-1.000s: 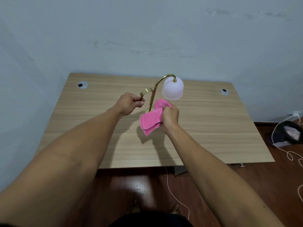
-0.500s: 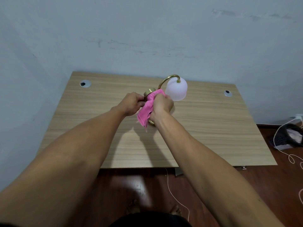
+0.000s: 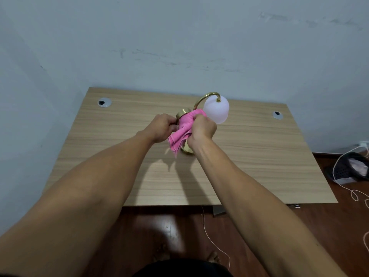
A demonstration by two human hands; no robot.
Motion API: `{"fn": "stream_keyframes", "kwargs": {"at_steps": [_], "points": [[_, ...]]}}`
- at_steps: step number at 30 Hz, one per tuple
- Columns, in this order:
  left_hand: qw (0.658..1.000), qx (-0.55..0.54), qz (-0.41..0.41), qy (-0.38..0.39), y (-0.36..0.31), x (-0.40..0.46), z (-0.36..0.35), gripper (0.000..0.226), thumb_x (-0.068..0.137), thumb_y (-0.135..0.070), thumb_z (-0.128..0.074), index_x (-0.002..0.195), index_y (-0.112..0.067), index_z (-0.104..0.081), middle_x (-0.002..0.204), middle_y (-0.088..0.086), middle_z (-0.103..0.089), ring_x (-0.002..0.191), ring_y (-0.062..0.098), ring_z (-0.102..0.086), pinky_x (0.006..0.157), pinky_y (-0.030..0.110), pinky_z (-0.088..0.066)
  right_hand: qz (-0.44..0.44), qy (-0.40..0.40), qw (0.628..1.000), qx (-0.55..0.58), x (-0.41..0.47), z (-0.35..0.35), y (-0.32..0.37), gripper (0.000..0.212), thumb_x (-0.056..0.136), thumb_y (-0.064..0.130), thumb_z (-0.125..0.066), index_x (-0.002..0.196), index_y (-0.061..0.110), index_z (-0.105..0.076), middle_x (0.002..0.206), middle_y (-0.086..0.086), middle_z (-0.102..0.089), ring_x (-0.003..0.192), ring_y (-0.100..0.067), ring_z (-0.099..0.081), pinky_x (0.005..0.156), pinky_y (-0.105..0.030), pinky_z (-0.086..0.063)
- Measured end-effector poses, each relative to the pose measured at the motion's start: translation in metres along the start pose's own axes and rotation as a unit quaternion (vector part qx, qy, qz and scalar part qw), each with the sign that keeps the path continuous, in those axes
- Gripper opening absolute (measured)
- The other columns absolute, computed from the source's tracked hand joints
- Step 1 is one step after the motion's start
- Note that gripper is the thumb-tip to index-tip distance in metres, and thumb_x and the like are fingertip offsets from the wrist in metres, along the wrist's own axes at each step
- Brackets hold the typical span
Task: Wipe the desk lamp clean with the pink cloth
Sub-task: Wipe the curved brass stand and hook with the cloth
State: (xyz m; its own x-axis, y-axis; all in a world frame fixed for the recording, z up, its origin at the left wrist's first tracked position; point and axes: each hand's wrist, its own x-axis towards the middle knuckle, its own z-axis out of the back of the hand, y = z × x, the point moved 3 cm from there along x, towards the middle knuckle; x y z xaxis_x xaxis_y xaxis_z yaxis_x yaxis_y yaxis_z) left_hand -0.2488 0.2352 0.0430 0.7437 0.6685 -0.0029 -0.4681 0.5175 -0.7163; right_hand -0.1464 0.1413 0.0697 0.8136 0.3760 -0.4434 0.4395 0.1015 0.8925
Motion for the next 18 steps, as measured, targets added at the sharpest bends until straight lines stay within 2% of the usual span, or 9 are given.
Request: {"fn": "stream_keyframes", "kwargs": {"at_steps": [2,6,7,9,12,14,18], "points": [[1.000,0.001,0.000,-0.003,-0.001,0.000,0.000,0.012,0.090,-0.012,-0.065,0.089,-0.006,-0.075,0.069,-0.003,-0.062,0.067,0.010,-0.052,0.057,0.014,-0.034,-0.033,0.004,0.999,0.039,0.001,0.002,0.001,0.026,0.079,-0.007,-0.051,0.066,0.012,-0.062,0.069,-0.001,-0.063,0.073,-0.031,-0.068,0.079,-0.049,-0.062],[1.000,0.013,0.009,0.007,0.000,0.002,0.001,0.012,0.089,-0.009,-0.063,0.087,-0.004,-0.074,0.074,0.005,-0.068,0.072,0.016,-0.055,0.064,0.025,-0.036,-0.081,0.019,0.992,0.098,-0.006,0.002,-0.002,0.035,0.070,-0.011,-0.050,0.044,0.008,-0.064,0.045,0.001,-0.064,0.047,-0.023,-0.064,0.059,-0.039,-0.059],[1.000,0.012,0.015,0.008,0.000,0.003,0.001,0.013,0.088,-0.008,-0.062,0.089,-0.004,-0.075,0.078,0.006,-0.070,0.074,0.016,-0.056,0.065,0.024,-0.036,-0.082,0.031,0.991,0.102,-0.008,0.001,-0.003,0.036,0.066,-0.010,-0.050,0.040,0.009,-0.067,0.043,0.001,-0.064,0.046,-0.023,-0.064,0.058,-0.041,-0.060],[1.000,0.011,0.020,0.011,0.001,0.004,0.001,0.013,0.088,-0.007,-0.062,0.090,-0.005,-0.075,0.085,0.005,-0.074,0.077,0.015,-0.059,0.068,0.022,-0.037,-0.076,0.048,0.992,0.090,-0.011,-0.001,-0.007,0.032,0.056,-0.006,-0.052,0.041,0.014,-0.071,0.053,-0.002,-0.069,0.058,-0.028,-0.068,0.069,-0.052,-0.062],[1.000,0.020,0.019,0.014,0.001,0.004,0.002,0.011,0.088,-0.008,-0.063,0.085,-0.006,-0.073,0.082,0.005,-0.074,0.077,0.017,-0.060,0.068,0.024,-0.038,-0.031,0.076,0.997,0.013,-0.008,-0.004,-0.013,0.023,0.061,-0.001,-0.055,0.053,0.012,-0.073,0.068,-0.006,-0.071,0.069,-0.028,-0.068,0.077,-0.052,-0.061],[0.999,0.025,0.013,0.014,0.001,0.004,0.003,0.011,0.089,-0.009,-0.064,0.083,-0.007,-0.073,0.075,0.003,-0.069,0.074,0.016,-0.056,0.065,0.024,-0.035,0.018,0.107,0.992,-0.064,-0.005,-0.005,-0.017,0.024,0.066,0.002,-0.053,0.057,0.013,-0.071,0.068,-0.008,-0.067,0.066,-0.024,-0.061,0.069,-0.048,-0.056],[0.999,0.026,0.010,0.018,0.001,0.002,0.003,0.011,0.088,-0.008,-0.063,0.081,-0.004,-0.070,0.068,0.002,-0.058,0.068,0.017,-0.048,0.061,0.025,-0.032,0.132,0.157,0.958,-0.199,-0.005,0.000,-0.016,0.016,0.065,0.008,-0.048,0.061,0.012,-0.063,0.056,-0.002,-0.051,0.054,-0.018,-0.047,0.053,-0.033,-0.043]]}}
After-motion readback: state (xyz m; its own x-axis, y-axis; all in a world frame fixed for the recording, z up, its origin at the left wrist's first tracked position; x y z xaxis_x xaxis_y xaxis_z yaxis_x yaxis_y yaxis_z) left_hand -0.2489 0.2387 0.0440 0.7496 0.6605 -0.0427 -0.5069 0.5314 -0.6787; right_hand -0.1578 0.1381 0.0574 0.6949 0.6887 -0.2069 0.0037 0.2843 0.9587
